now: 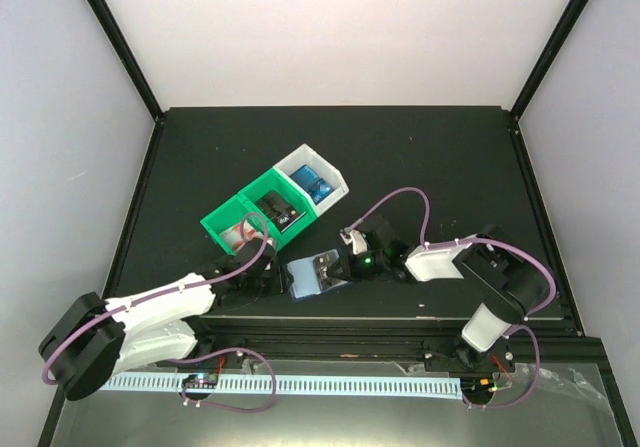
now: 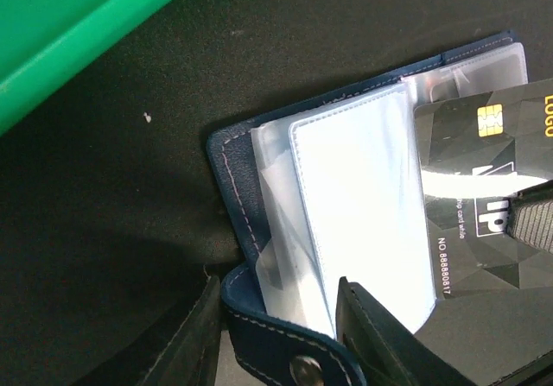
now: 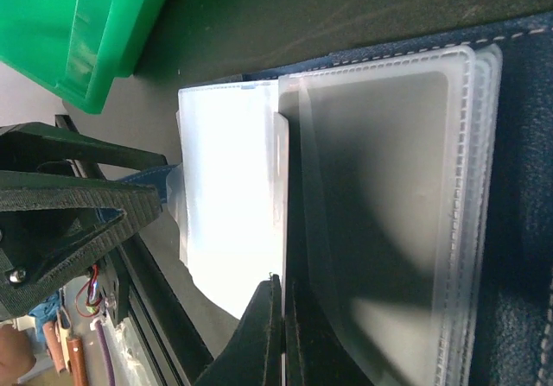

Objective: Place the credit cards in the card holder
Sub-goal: Insert the credit card into the card holder, then close the card holder at the center of the board, then turn over the card holder at the center of the board.

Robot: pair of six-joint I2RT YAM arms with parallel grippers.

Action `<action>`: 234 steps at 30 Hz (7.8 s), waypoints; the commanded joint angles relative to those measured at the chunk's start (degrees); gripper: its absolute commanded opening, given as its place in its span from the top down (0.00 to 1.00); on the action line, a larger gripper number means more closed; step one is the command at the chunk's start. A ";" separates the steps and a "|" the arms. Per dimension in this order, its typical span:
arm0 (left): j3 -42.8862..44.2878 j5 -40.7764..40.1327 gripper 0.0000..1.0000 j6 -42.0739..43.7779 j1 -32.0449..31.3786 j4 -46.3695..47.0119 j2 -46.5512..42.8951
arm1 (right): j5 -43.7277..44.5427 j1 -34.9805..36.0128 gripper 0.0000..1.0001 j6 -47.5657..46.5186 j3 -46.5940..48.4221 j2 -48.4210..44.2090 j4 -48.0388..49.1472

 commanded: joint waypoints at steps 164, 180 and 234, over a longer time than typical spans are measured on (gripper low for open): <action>26.39 15.31 0.34 2.53 -1.72 17.37 34.41 | 29.35 2.81 0.50 -12.08 1.97 -27.59 -29.44; 30.32 4.35 0.01 7.60 -1.52 8.73 25.67 | 29.45 4.15 0.50 -12.12 5.73 -21.12 -32.32; 7.96 10.55 0.36 -11.46 -1.03 24.19 20.63 | 41.87 10.39 0.76 -7.59 20.77 5.72 -43.13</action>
